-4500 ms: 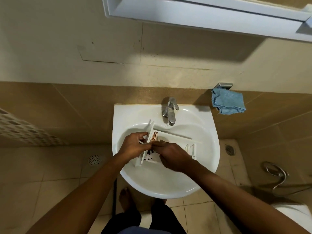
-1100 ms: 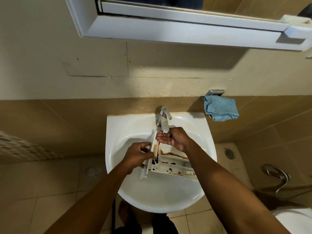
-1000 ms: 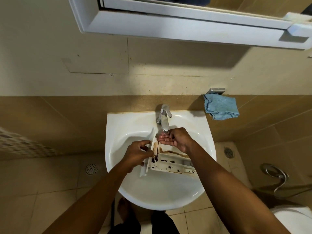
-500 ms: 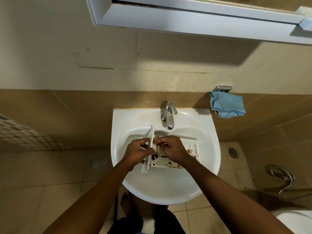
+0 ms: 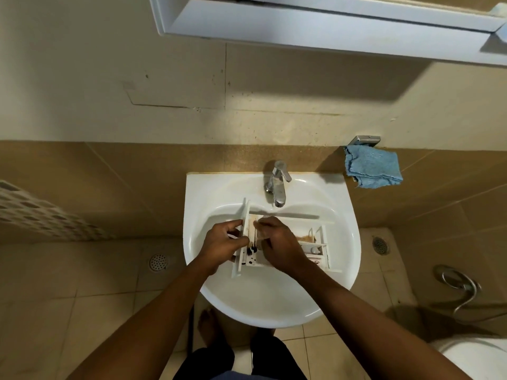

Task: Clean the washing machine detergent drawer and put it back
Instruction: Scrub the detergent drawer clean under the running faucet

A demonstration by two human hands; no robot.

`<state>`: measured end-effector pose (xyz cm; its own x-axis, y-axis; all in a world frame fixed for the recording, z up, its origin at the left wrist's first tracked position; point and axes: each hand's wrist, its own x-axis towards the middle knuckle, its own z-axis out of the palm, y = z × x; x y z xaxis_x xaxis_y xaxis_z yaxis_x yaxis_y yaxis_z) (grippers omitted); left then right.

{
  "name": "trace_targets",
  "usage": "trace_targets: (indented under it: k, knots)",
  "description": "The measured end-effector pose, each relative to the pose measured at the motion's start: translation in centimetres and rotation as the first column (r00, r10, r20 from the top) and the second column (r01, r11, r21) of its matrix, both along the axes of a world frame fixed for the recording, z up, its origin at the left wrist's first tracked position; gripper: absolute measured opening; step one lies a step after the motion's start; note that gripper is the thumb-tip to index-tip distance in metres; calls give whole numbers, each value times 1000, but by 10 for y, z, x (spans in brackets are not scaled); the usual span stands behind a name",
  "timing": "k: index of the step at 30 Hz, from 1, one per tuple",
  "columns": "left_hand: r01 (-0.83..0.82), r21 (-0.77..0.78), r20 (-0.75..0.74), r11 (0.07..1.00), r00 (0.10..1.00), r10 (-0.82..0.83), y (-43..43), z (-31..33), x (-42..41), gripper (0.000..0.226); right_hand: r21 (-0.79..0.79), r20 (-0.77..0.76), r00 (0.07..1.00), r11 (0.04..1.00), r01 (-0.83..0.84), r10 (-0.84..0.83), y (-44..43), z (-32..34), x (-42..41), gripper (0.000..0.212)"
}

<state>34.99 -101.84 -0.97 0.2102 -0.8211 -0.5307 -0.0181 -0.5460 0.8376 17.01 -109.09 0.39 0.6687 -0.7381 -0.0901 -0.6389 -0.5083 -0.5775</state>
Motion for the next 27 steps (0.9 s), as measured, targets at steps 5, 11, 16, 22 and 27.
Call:
trace_targets:
  k: [5,11,16,22,27]
  knots:
    - [3,-2,10,1000,1000,-3,4,-2,3,73,-6,28,999,999,33,-33,-13,6,-3,45]
    - [-9,-15,-11,1000,1000,9,3,0,4,63,-61,84,996,998,-21,27,9,-3,-8,50]
    - [9,-14,1,1000,1000,-9,5,1,1,80,-10,108,990,996,92,-90,-5,-5,-7,48]
    - [15,-13,17,1000,1000,-14,0,0,2,79,2,109,994,1000,5,-5,9,-9,-15,50]
    - [29,-16,39,999,999,-28,1,-1,0,67,227,231,909,927,297,-348,-15,-3,-13,31]
